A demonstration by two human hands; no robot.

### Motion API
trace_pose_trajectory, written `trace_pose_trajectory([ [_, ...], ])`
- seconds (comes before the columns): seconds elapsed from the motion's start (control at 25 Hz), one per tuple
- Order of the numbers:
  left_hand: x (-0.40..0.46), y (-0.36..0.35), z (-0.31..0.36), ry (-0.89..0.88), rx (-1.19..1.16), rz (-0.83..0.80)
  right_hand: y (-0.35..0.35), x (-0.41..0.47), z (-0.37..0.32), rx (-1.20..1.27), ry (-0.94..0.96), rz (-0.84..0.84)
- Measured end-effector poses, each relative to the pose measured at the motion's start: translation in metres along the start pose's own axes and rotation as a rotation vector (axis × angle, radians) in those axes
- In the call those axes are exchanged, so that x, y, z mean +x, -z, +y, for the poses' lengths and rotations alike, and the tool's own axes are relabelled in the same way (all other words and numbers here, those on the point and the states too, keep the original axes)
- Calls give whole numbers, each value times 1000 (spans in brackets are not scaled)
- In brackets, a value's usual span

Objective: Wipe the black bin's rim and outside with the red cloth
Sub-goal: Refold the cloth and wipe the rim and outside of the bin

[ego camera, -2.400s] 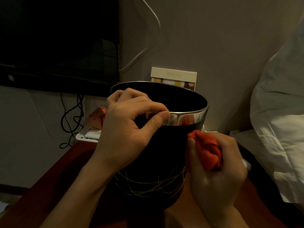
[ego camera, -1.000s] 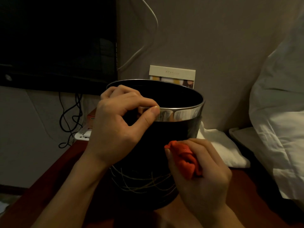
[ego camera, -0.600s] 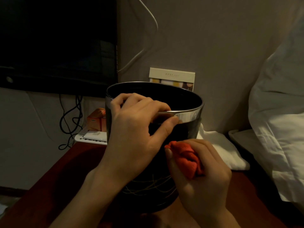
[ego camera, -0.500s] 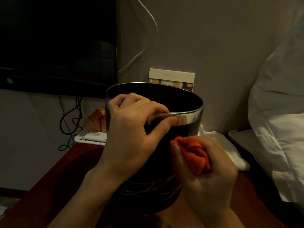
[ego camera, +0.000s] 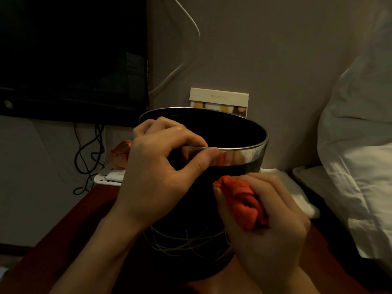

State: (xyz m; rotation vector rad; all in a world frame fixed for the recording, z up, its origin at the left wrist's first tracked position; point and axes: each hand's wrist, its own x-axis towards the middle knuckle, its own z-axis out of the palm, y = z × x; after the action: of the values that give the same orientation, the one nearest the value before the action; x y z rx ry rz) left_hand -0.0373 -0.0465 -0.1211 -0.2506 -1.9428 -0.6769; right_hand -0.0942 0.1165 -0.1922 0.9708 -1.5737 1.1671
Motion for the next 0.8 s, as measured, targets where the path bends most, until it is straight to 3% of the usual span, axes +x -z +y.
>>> trace_pose_trajectory([
  [0.24,0,0,-1,-16,-15,0,19,21,9,-79,-95,94],
  [0.48,1,1,-3,-14,-32,1,5,7,-2,-24,-7,-30],
  [0.68,0,0,-3,-31,-24,2,17,20,6,-28,-102,80],
  [0.8,1,0,-3,-33,-24,12,5,7,-3,-18,-37,11],
])
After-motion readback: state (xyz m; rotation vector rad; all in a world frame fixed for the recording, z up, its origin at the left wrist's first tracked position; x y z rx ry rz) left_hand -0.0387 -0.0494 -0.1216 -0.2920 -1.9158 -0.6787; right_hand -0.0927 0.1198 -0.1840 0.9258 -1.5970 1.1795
